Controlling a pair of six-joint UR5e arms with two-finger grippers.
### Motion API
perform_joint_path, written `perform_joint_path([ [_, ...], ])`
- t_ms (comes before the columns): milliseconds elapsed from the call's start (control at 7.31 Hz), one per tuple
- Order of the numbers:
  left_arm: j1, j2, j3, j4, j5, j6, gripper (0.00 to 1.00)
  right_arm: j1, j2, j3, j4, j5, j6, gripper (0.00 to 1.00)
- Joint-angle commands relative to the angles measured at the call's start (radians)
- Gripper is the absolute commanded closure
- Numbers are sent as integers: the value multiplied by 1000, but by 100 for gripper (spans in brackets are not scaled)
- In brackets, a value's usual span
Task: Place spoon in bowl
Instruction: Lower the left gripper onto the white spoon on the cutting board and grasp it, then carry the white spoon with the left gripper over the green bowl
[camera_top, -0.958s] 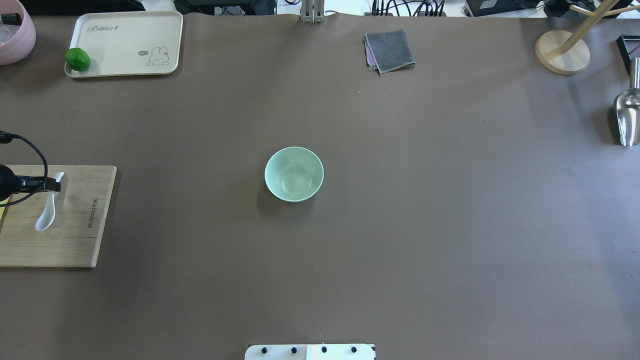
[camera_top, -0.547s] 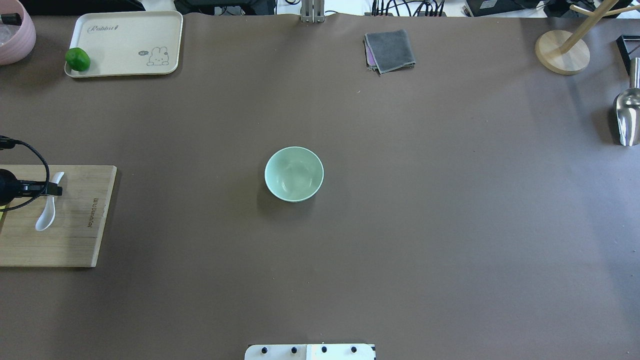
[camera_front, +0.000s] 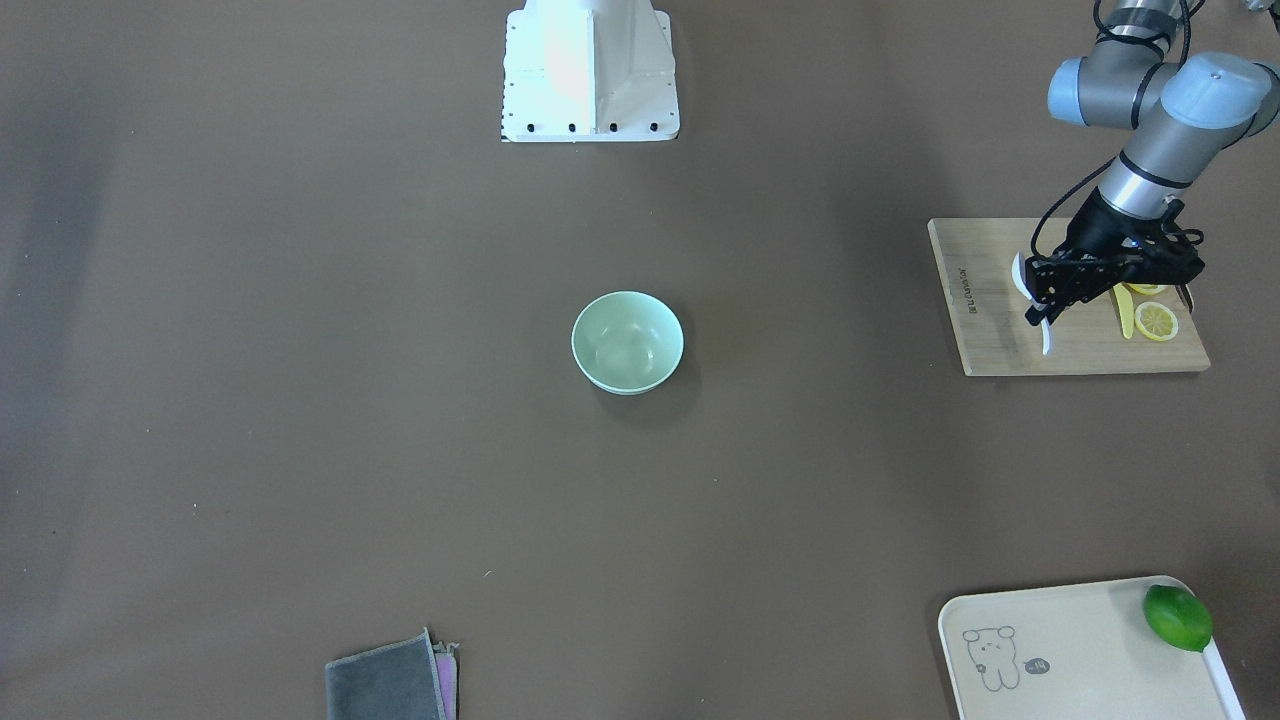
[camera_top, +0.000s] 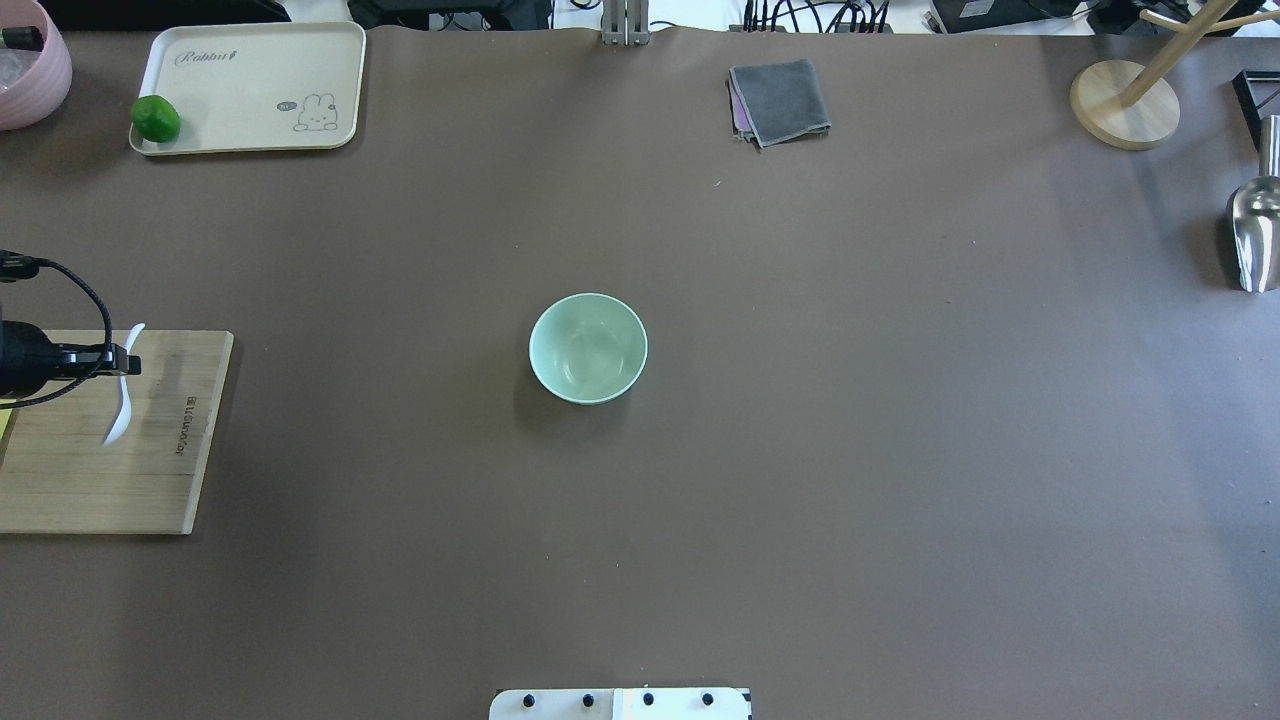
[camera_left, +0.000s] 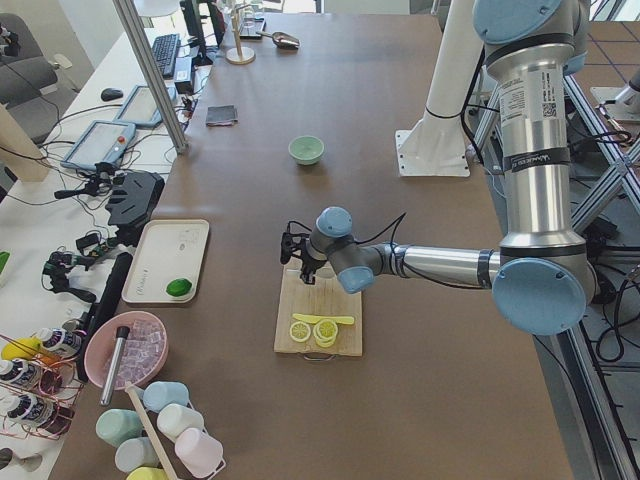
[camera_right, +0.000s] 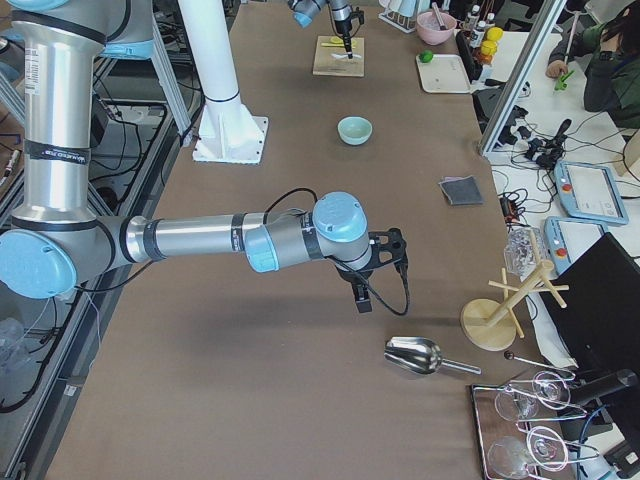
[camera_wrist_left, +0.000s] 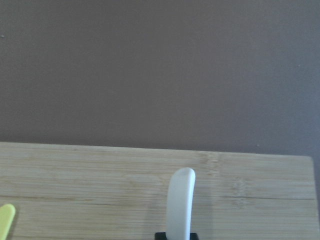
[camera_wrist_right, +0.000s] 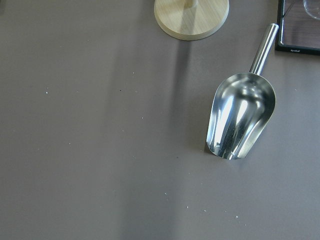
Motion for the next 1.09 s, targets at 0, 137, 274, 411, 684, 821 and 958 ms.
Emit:
perform_joint_path([
  [0, 6, -133, -17, 33, 2, -170, 100, 2, -20, -1, 10, 2, 2, 0],
  [137, 35, -223, -17, 94, 5, -217, 100, 5, -31, -1, 10, -12, 12, 0],
  [274, 73, -349, -14, 174, 33, -293, 100, 10, -46, -3, 8, -41, 14, 0],
  [411, 137, -465, -14, 291, 110, -367, 100, 19, -65, -3, 7, -73, 15, 1],
  [684, 271, -677, 9, 476, 258, -491, 100, 34, -86, -1, 0, -101, 15, 1],
  [821, 296, -721, 38, 498, 284, -525, 100, 36, -94, -1, 2, -101, 15, 1],
  [958, 319, -755, 70, 498, 324, -539, 100, 37, -97, -1, 2, -99, 17, 0],
])
